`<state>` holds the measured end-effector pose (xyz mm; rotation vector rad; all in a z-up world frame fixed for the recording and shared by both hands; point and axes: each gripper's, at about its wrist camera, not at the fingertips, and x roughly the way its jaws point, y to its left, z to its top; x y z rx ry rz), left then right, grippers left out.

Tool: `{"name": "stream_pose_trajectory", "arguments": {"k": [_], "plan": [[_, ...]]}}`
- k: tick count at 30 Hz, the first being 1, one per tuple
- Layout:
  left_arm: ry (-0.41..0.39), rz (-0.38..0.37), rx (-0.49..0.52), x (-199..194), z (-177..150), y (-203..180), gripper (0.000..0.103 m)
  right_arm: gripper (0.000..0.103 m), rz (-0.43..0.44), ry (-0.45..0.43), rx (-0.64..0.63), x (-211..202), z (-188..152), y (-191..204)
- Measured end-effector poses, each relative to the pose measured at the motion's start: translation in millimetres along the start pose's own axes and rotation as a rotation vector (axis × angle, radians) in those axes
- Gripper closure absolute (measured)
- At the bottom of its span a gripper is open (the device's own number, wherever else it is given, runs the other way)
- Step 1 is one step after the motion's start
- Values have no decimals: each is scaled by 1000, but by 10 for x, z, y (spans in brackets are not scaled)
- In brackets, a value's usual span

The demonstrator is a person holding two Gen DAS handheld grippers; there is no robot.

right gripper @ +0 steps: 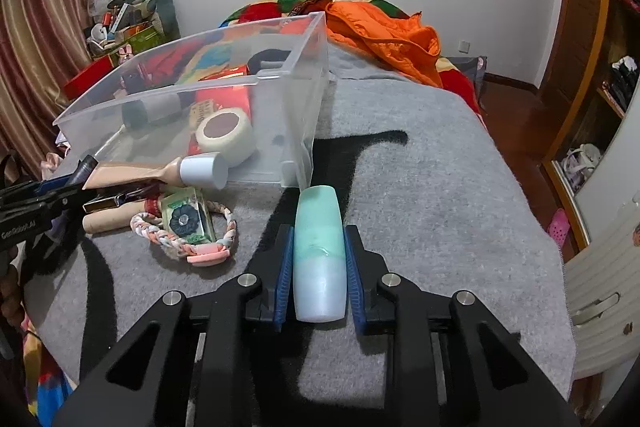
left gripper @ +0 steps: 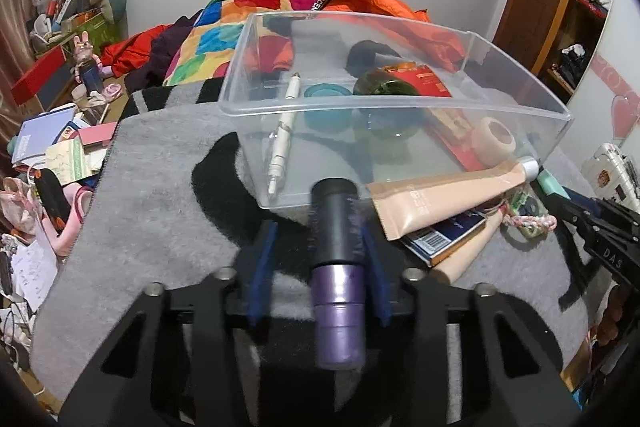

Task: Organize objects
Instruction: 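Grasp the purple-capped black cosmetic with the left tool while the right grasps the mint tube, then drop the black cosmetic into the clear box with the left tool while the right drops the mint tube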

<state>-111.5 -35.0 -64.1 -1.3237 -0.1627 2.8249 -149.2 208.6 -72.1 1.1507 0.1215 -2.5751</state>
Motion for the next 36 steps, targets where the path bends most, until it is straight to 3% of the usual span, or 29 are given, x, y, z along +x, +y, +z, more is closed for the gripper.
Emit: {"name": "stream_pose_trajectory", "arguments": {"k": [2, 16, 27, 36], "plan": [[-6, 3, 4, -17, -27, -15, 78, 81, 8, -1, 2, -23, -19, -11], [-76, -21, -42, -402, -132, 54, 78, 81, 64, -87, 24, -434, 79, -13], [-194, -28, -17, -787, 153, -15, 78, 81, 95, -191, -21, -642, 450, 193], [-239, -37, -4, -832, 475, -26, 78, 81, 128, -238, -25, -637, 804, 277]]}}
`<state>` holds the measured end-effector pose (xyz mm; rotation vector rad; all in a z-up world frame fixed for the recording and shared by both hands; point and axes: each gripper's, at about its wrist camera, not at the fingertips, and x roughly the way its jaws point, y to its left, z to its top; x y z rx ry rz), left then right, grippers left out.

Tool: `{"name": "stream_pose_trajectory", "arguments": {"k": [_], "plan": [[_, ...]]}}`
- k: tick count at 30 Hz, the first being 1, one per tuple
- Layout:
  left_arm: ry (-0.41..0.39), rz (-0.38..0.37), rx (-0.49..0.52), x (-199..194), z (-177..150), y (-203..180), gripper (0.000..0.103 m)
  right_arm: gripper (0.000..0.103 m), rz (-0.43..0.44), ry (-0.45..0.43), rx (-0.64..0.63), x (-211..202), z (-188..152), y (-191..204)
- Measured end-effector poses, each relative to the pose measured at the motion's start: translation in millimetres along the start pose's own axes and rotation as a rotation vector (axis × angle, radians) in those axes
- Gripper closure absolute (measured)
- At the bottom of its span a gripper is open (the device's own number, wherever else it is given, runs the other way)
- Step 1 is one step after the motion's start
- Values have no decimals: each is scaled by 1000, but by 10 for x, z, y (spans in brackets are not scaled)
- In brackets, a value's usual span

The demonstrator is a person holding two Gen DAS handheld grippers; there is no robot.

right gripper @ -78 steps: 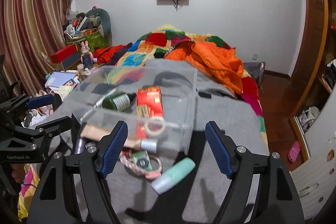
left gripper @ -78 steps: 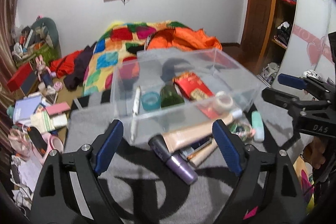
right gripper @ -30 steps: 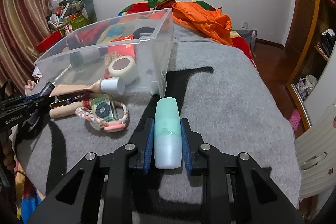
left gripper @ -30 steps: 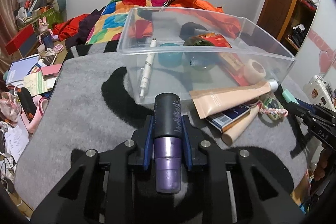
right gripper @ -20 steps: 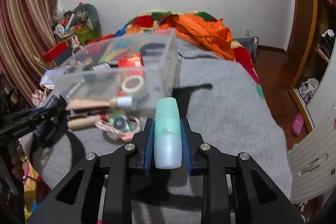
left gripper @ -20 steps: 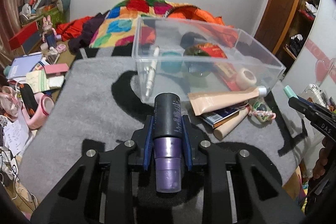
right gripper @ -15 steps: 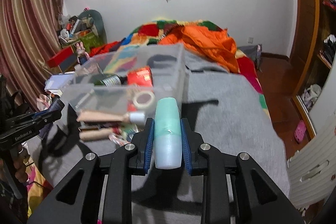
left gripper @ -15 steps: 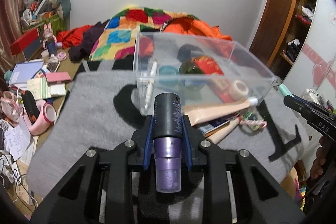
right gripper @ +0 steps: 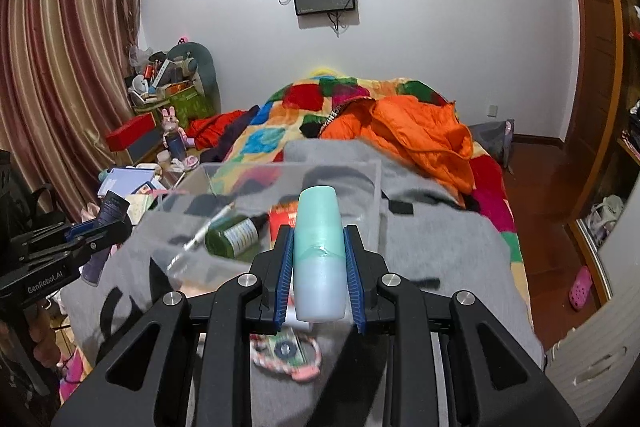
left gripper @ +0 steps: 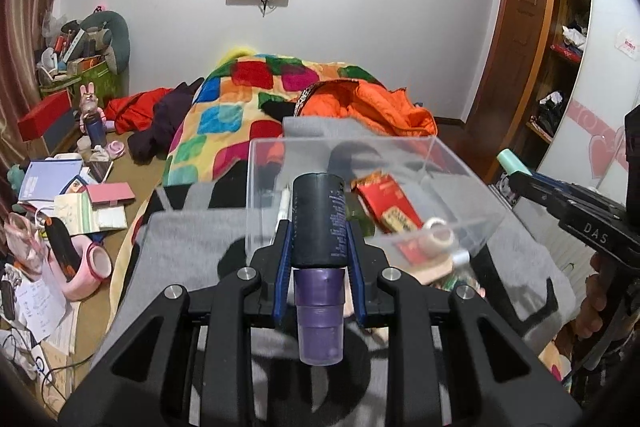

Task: Organize objects
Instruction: 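Drop the black cosmetic into the clear box with the left tool while the right drops the mint tube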

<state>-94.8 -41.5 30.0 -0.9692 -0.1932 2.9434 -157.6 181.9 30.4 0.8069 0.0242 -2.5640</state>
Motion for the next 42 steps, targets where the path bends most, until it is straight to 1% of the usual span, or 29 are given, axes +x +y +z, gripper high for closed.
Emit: {"name": "stream_pose_trajectory", "arguments": {"k": [4, 7, 16, 24, 31, 42], "plan": [[0, 5, -3, 116, 110, 3, 78, 81, 17, 8, 12, 144, 127, 11], [3, 4, -1, 207, 173, 2, 78, 81, 10, 21, 6, 273, 178, 36], [35, 20, 17, 530, 326, 47, 78, 81, 21, 85, -1, 668, 235, 94], [91, 50, 26, 884, 334, 127, 78, 81, 36, 145, -15, 1008, 230, 198], [139, 48, 45, 1103, 273, 118, 78, 81, 37, 191, -58, 1197, 158, 318], [184, 29, 57, 1176, 193, 77, 78, 81, 49, 252, -88, 1317, 45, 404]]}}
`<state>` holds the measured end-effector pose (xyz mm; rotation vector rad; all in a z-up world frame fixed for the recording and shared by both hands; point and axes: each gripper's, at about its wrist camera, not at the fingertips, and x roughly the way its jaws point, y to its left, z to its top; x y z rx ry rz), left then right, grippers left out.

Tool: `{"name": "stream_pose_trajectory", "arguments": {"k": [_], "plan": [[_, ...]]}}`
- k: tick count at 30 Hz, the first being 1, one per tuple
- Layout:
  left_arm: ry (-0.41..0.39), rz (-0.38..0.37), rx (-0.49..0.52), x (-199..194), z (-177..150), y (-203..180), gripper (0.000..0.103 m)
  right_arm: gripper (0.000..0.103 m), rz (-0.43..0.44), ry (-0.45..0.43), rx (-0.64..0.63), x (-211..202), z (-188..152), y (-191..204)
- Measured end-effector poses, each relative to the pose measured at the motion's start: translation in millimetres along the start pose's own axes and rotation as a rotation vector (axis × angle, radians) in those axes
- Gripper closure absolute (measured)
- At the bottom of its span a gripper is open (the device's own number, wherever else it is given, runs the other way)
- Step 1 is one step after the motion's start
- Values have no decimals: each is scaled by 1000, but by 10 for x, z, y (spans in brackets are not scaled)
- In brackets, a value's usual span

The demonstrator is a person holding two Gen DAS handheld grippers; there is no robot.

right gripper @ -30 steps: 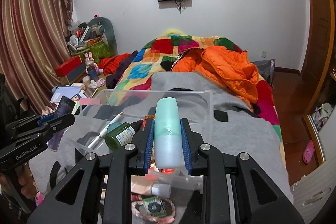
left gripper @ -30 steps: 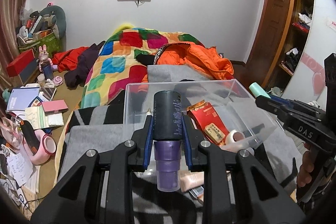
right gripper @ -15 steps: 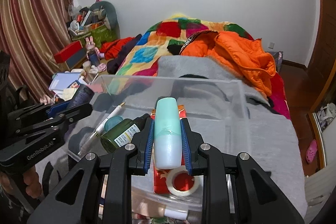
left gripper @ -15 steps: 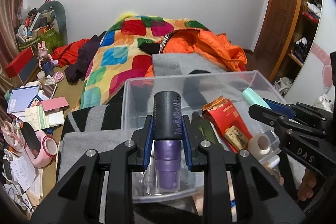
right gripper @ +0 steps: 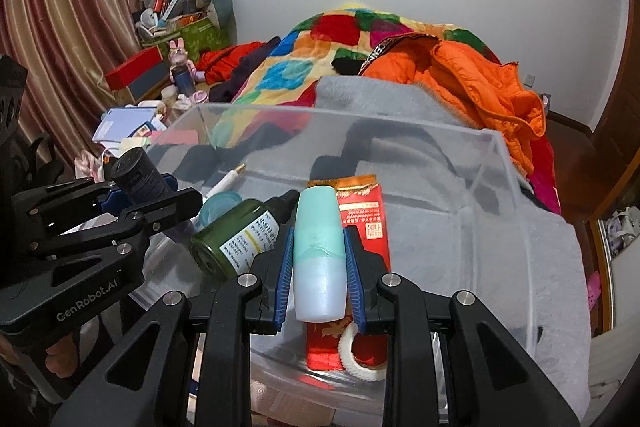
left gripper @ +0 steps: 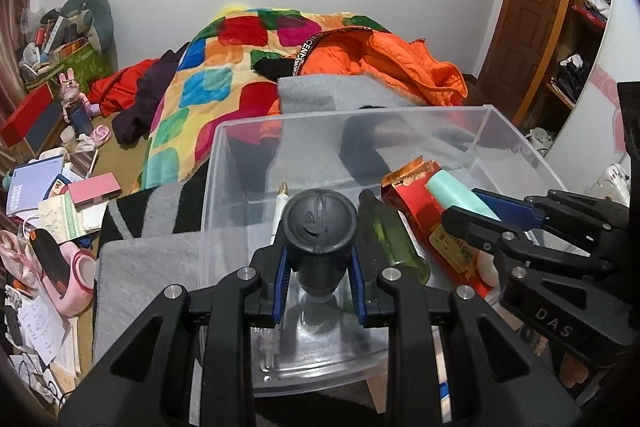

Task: Organize objects
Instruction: 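Drop the black cosmetic into the clear box with the left tool while the right drops the mint tube, then grasp the beige foundation tube with the left tool while the right grasps the rope bracelet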

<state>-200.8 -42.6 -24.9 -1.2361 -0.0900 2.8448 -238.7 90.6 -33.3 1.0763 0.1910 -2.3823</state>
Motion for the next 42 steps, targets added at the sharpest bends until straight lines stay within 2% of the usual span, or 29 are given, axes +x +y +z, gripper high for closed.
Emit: {"name": "stream_pose_trajectory", "arguments": {"k": [4, 9, 10, 15, 20, 26, 30, 32, 36, 42], "plan": [[-2, 6, 13, -41, -19, -28, 77, 81, 1, 2, 4, -19, -11, 0], [-37, 24, 30, -191, -29, -72, 53, 80, -3, 7, 1, -84, -23, 0], [-46, 29, 34, -226, -27, -81, 52, 79, -5, 2, 2, -114, -24, -1], [-83, 38, 50, -445, -51, -112, 36, 67, -28, -44, 4, -342, -57, -43], [-109, 17, 45, -653, -128, -111, 30, 57, -40, -89, 6, -597, -144, -113], [-107, 1, 48, -784, -300, -121, 27, 56, -41, -111, 31, -836, -333, -225], [-77, -24, 46, -767, -454, -132, 25, 54, -53, -114, 32, -926, -497, -263], [-61, -28, 46, -730, -523, -141, 25, 46, -74, -115, 21, -979, -603, -251], [-22, -44, 42, -648, -676, -166, 25, 45, -98, -99, -9, -1036, -806, -218], [50, -104, 32, -442, -772, -205, 25, 43, -65, -34, -10, -934, -1042, -243]]}}
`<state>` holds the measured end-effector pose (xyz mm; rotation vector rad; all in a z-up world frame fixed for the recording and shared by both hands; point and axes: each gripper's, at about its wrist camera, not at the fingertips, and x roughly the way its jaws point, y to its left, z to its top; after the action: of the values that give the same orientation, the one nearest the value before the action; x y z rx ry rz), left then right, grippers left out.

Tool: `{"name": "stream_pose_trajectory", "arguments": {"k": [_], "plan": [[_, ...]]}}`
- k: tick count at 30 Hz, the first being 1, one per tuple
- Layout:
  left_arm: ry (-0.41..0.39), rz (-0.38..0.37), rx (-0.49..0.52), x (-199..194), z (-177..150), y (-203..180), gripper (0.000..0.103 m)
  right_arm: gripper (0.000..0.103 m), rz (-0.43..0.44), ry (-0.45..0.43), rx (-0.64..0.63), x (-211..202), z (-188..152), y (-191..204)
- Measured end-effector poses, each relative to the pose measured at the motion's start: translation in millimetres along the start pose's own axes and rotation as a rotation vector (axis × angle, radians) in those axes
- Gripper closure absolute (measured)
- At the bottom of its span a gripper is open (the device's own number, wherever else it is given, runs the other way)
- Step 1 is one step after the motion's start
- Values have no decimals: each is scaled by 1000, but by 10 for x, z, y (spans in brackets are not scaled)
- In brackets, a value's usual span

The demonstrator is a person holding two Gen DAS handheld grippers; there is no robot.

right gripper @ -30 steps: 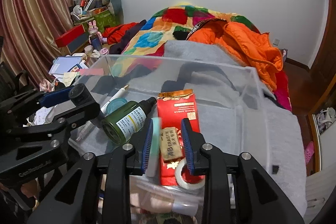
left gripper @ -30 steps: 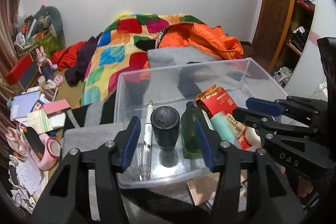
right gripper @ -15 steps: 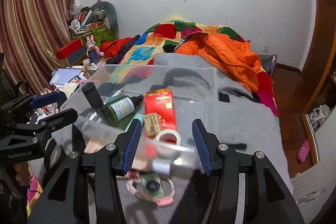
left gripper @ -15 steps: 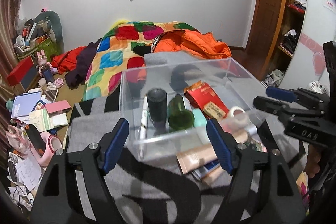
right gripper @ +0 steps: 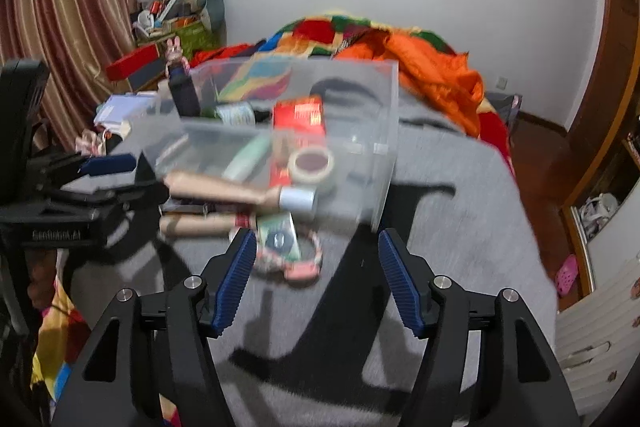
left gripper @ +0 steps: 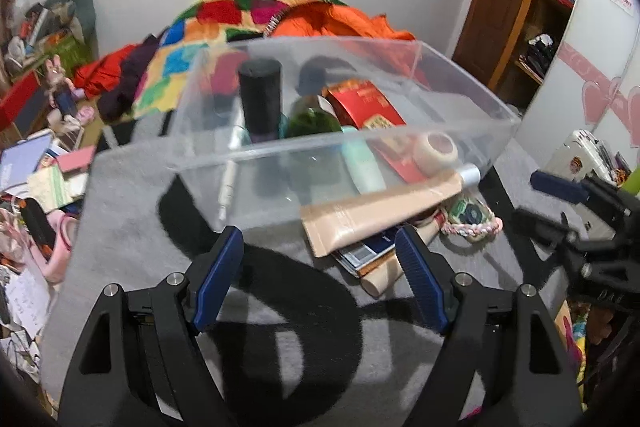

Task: Organize objects
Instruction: 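Grasp the beige foundation tube with the left tool while the right grasps the rope bracelet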

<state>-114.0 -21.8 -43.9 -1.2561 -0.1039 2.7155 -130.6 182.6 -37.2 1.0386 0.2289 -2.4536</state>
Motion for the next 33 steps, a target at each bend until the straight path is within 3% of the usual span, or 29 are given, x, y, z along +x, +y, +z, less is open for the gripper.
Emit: {"name": "stream_pose_trajectory", "arguments": {"k": [9, 15, 20, 26, 33], "plan": [[60, -75, -14, 247, 69, -68, 22, 43, 59, 63, 55, 232, -181, -64], [77, -100, -8, 309, 83, -138, 22, 69, 97, 54, 108, 249, -211, -175], [46, -101, -2, 261, 100, -186, 24, 91, 87, 44, 114, 282, -203, -177], [15, -93, 3, 130, 100, -195, 43, 92, 86, 25, 106, 205, -204, -176], [-38, -138, 31, -136, 73, -306, 46, 92, 76, 35, 130, 90, -228, -301]]}}
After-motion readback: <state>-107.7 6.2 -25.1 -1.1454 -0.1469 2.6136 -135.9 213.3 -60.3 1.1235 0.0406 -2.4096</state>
